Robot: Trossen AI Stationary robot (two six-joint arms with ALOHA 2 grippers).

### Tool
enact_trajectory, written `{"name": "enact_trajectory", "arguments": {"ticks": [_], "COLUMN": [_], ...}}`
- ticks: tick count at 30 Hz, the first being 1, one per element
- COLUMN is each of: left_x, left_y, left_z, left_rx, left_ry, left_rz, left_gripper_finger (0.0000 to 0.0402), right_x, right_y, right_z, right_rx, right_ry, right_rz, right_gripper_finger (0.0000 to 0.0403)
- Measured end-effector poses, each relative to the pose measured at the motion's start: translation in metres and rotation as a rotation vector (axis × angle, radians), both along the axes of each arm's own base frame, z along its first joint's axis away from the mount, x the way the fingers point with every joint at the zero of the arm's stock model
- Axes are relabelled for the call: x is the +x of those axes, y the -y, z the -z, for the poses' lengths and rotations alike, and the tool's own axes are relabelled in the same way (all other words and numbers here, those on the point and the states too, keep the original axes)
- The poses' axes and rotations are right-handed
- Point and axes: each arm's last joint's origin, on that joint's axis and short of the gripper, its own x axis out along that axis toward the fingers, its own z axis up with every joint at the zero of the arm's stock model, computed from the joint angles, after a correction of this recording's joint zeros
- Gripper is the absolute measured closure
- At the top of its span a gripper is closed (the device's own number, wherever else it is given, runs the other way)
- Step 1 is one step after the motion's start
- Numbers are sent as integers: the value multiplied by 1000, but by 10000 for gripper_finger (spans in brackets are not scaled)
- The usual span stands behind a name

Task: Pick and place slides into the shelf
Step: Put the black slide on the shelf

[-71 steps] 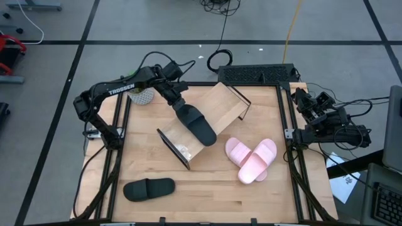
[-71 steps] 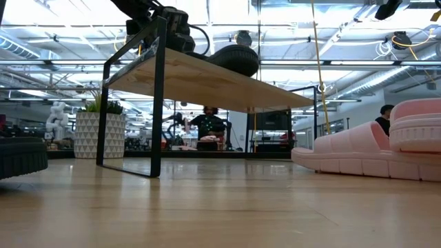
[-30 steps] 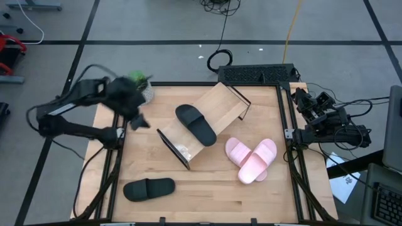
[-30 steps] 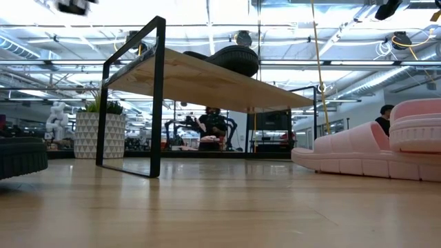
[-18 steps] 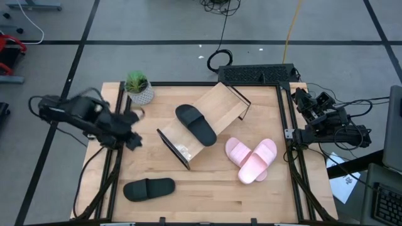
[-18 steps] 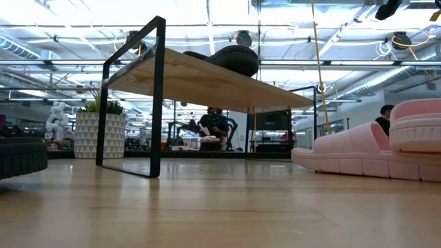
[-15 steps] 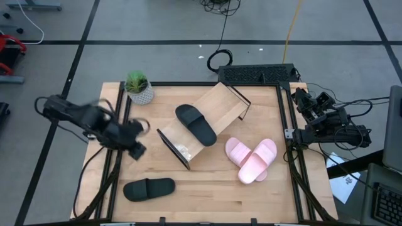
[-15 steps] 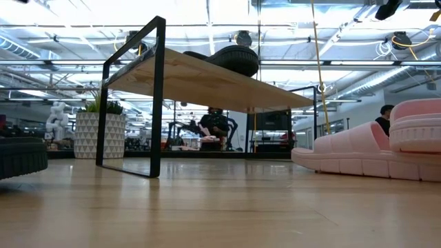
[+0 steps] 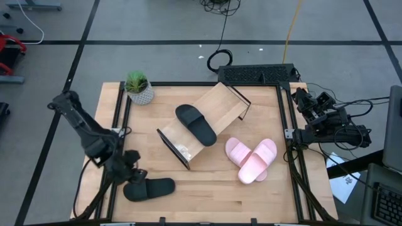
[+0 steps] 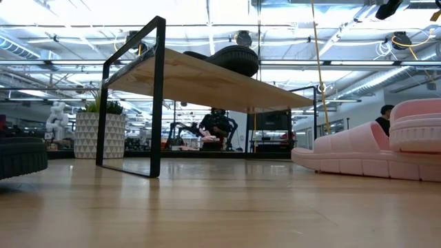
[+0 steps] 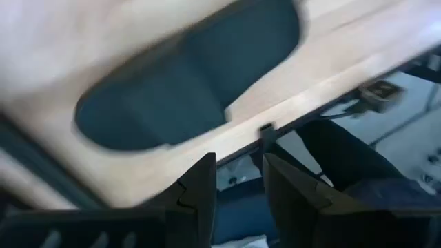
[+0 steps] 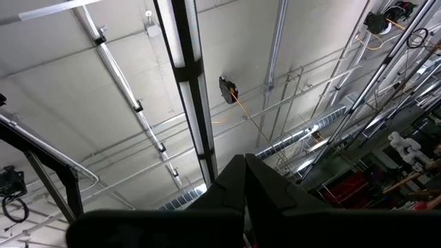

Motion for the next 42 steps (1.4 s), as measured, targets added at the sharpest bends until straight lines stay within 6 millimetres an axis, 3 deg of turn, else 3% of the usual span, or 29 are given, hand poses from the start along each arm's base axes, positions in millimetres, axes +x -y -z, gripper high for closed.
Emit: {"name": "enact_trajectory", "arguments": {"ticks": [8,16,22,37,42], "left_x": [-21,-14,-20,-25,-25], "left_y": [36,56,60,52,51], "left_z": [15,43,63,97,98], "left_rx": [-52,-8,28,30,36], "left_ry": [54,3,-144,-104,-92], "left_rz": [-199,-189,-135,-140,-146], "left_gripper_finger": [284,284,284,284,284], "right_x": [0,0,0,-2,-3], "right_y": [0,0,0,0,0], "right_z": [0,0,0,-2,-3], "right_rx": [-1,-2,-2,23,21], "right_ry": [0,0,6,49,57], "right_rz": [-2,-2,-3,-35,-33], "right_gripper_finger": [403,403,403,403,403]}}
